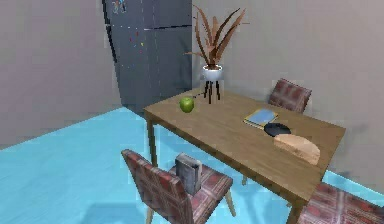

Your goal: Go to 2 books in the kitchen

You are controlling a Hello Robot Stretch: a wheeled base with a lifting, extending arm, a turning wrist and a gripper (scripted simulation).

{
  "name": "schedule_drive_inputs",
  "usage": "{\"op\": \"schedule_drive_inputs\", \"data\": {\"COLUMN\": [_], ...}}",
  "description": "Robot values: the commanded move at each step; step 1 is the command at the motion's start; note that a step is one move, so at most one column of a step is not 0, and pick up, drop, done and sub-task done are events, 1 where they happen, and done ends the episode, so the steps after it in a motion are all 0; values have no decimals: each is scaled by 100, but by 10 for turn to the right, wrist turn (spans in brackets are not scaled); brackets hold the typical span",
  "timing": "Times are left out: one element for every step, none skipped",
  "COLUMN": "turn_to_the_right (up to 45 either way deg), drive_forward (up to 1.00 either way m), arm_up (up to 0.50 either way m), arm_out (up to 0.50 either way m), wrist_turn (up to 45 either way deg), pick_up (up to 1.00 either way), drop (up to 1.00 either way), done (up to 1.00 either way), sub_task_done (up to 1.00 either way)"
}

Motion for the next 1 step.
{"op": "schedule_drive_inputs", "data": {"turn_to_the_right": [0], "drive_forward": [0], "arm_up": [0], "arm_out": [0], "wrist_turn": [0], "pick_up": [0], "drop": [0], "done": [0], "sub_task_done": [100]}}
